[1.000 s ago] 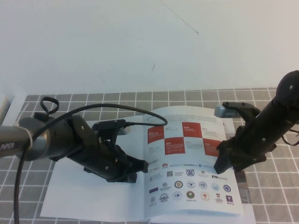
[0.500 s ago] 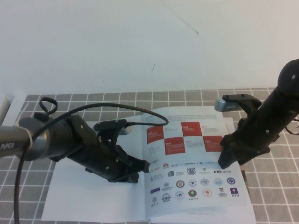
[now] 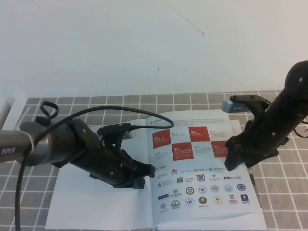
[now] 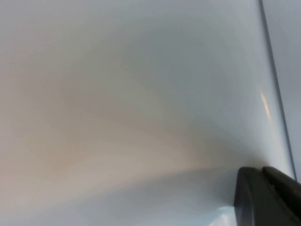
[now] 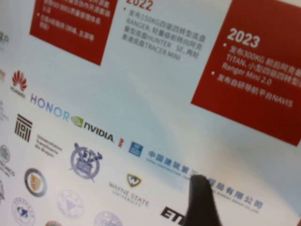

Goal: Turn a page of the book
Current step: Open the closed book

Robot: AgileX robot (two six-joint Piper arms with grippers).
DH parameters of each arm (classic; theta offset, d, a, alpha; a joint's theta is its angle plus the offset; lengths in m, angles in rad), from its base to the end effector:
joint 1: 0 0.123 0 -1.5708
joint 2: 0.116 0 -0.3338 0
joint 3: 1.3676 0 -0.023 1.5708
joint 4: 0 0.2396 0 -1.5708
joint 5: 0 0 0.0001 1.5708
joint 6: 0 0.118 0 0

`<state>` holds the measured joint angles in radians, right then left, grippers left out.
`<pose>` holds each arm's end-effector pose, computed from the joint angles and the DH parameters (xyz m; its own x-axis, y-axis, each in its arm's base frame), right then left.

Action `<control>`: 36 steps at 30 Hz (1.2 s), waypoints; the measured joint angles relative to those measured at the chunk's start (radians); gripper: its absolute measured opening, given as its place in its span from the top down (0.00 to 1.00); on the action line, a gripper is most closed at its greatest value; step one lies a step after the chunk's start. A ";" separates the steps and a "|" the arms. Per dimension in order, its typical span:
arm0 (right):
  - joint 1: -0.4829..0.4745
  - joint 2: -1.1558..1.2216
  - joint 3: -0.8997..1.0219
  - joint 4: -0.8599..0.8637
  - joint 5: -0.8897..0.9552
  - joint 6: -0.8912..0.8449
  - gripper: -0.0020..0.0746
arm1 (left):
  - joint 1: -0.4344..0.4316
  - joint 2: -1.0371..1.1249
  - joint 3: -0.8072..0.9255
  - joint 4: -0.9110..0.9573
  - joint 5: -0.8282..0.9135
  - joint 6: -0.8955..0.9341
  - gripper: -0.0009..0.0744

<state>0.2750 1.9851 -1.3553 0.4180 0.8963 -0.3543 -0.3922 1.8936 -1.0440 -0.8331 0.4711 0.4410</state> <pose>0.3800 0.1461 0.1967 -0.9182 -0.3415 -0.2008 -0.3892 0.8722 0.2964 0.3379 -0.1827 0.1776 -0.9400 0.0542 -0.3369 0.2057 0.8777 -0.4328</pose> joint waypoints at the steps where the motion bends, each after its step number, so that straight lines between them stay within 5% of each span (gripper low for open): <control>1: 0.000 0.000 0.000 0.000 -0.002 0.000 0.39 | 0.000 0.002 0.000 0.000 0.000 0.000 0.99; 36: -0.008 -0.003 -0.105 0.293 0.092 -0.251 0.39 | 0.000 0.004 0.000 -0.062 0.015 0.097 0.99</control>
<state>0.2673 1.9821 -1.4601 0.7109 0.9886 -0.6048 -0.3922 1.8975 -1.0440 -0.8950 0.4862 0.5378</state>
